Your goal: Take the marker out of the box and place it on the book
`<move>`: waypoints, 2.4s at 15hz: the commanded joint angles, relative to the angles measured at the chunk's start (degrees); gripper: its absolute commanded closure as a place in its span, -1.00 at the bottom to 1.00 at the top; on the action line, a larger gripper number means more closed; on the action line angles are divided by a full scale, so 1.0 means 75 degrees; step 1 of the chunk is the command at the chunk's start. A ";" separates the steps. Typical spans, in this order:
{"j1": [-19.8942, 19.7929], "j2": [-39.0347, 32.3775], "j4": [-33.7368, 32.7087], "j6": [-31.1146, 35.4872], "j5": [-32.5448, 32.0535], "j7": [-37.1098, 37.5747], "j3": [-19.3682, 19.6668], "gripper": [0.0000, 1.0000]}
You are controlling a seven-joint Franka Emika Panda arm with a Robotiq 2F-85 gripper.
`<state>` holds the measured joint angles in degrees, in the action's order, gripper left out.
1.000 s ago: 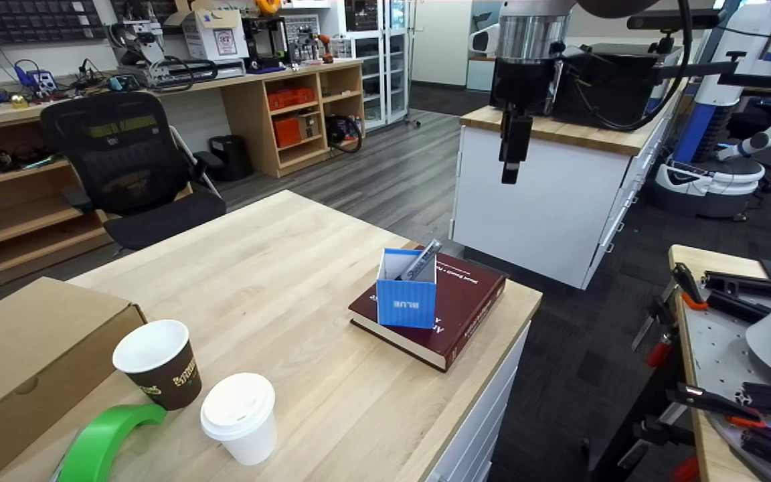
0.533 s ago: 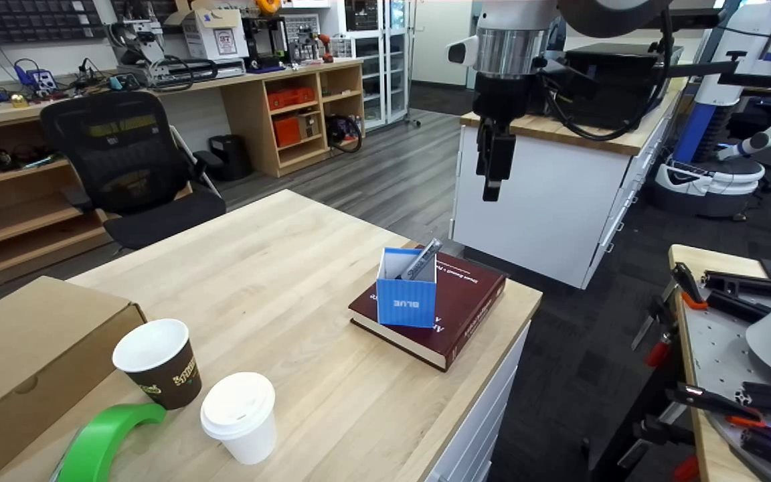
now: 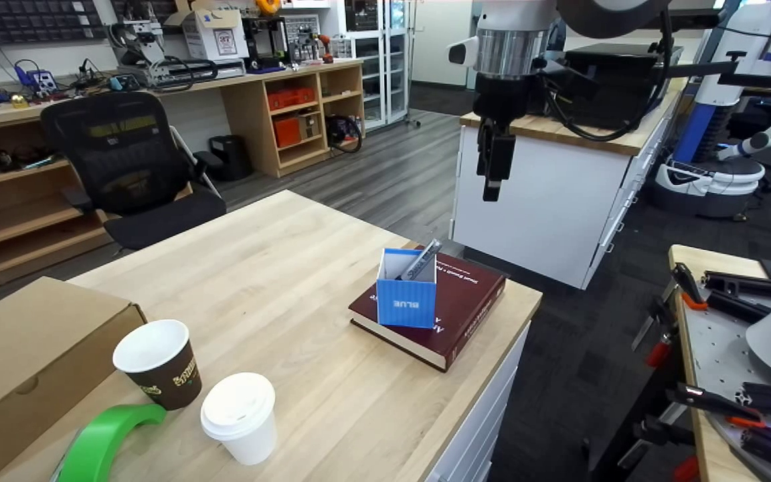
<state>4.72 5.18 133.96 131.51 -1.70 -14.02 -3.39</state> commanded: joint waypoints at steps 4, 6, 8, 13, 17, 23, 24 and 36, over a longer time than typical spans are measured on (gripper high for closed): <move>-0.0042 -0.0612 -0.0072 0.0913 0.0170 -0.0174 0.0025 -1.00; -0.0024 -0.0872 -0.0168 0.1109 0.0137 -0.0167 -0.0033 -1.00; 0.0002 -0.1097 -0.0291 0.1152 0.0132 -0.0142 -0.0105 -1.00; 0.0158 -0.1443 -0.0585 0.1099 -0.0037 -0.0147 -0.0386 -1.00; 0.0307 -0.1676 -0.0866 0.0980 -0.0180 -0.0088 -0.0609 -1.00; 0.0336 -0.1958 -0.1069 0.0996 -0.0273 -0.0151 -0.0674 -1.00; 0.0326 -0.2002 -0.1087 0.1009 -0.0280 -0.0164 -0.0669 -1.00; 0.0143 -0.2247 -0.1140 0.1094 -0.0102 -0.0354 -0.0622 -1.00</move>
<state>6.62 -11.12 126.07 139.26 -2.87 -15.00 -8.16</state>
